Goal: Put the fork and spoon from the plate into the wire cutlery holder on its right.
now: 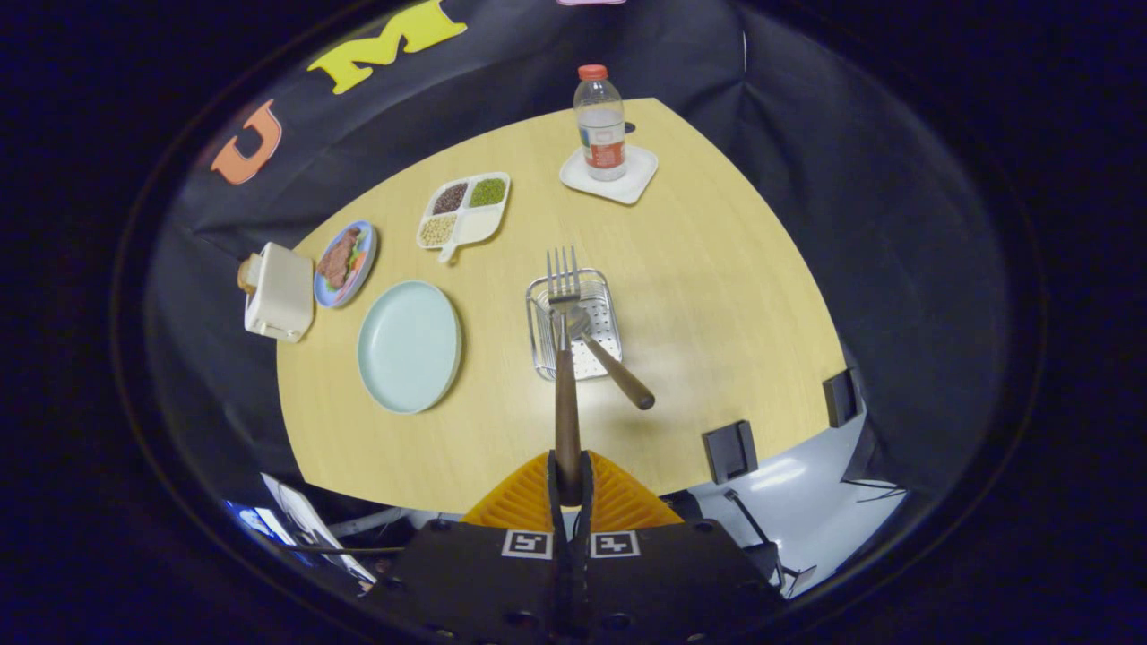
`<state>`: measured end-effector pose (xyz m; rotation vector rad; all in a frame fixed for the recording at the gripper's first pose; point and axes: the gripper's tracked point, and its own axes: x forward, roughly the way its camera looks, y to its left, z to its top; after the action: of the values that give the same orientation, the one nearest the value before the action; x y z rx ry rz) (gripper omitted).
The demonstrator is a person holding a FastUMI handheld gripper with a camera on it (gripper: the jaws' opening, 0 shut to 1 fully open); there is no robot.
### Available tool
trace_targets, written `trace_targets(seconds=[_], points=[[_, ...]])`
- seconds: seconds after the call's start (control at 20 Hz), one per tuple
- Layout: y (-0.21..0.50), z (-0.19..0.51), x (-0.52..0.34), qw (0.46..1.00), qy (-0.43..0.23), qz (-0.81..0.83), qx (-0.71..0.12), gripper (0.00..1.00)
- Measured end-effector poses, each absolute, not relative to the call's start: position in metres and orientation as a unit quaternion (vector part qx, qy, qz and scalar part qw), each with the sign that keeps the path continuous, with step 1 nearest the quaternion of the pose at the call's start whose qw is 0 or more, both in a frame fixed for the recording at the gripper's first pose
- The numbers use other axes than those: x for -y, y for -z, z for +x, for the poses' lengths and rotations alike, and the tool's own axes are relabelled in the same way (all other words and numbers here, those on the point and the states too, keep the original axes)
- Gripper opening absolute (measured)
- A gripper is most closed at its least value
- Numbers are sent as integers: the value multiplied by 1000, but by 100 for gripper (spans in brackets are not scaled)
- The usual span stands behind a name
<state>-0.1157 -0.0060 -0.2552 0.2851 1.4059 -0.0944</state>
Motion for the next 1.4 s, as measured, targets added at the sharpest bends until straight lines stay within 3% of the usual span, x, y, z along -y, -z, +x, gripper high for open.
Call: trace_targets(seconds=[0.2,0.25,0.45,0.75,0.8,0.85,0.95,1.25,1.4], points=[[256,-115,3,749,41,134,-648,2],[257,-114,2,749,41,134,-648,7],[256,-109,1,752,42,133,-645,10],[256,-106,4,757,47,139,-637,4],[254,-104,4,758,47,137,-636,10],[252,-103,4,761,45,135,-633,28],[253,-103,0,763,39,133,-632,45],[283,-111,-7,748,41,133,-649,72],[308,-114,-2,744,52,117,-655,72]])
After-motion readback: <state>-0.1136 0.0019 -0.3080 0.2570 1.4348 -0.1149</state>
